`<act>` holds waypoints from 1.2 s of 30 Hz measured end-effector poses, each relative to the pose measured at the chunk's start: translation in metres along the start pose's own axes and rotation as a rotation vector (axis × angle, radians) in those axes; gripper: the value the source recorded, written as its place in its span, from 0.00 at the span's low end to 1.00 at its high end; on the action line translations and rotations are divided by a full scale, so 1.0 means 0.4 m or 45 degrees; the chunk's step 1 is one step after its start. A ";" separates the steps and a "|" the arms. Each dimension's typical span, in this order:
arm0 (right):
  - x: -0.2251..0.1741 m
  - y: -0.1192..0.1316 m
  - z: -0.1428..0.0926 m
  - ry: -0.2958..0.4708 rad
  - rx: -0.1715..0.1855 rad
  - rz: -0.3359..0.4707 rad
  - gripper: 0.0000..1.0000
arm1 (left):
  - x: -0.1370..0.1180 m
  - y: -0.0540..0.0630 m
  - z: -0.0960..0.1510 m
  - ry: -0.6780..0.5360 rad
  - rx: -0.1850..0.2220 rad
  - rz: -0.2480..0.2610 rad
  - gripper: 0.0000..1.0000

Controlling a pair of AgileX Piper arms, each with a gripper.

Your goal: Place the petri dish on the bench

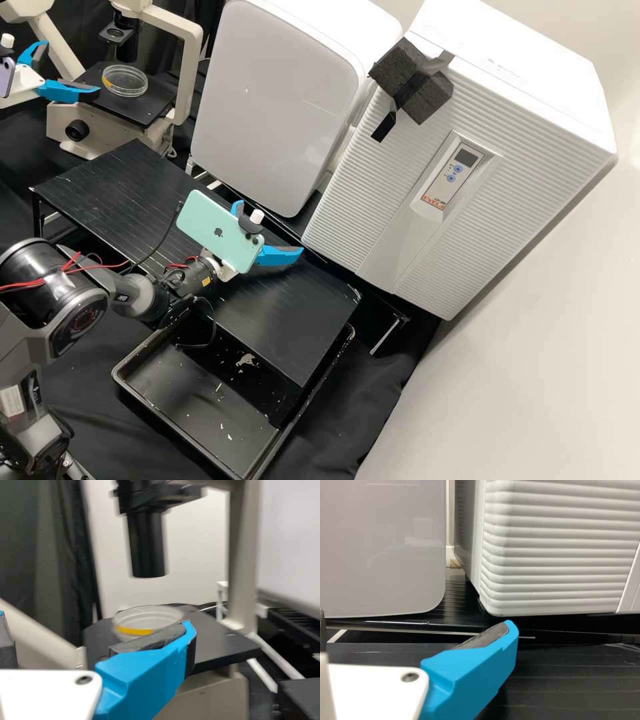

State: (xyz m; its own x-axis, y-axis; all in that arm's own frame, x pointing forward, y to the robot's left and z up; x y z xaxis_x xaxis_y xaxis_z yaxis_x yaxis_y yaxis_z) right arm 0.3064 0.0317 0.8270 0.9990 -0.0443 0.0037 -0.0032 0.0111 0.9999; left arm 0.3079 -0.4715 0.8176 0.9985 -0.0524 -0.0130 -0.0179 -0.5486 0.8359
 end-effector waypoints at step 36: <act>0.000 0.000 0.000 0.000 0.000 0.000 1.00 | 0.193 -0.002 0.026 -0.046 -0.010 -0.109 1.00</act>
State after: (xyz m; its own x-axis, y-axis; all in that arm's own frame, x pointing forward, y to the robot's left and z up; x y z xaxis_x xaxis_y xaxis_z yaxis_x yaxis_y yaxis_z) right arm 0.3064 0.0317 0.8270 0.9990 -0.0443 0.0037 -0.0032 0.0111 0.9999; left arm 0.3845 -0.4840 0.8102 0.9939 -0.0358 -0.1043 0.0680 -0.5455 0.8353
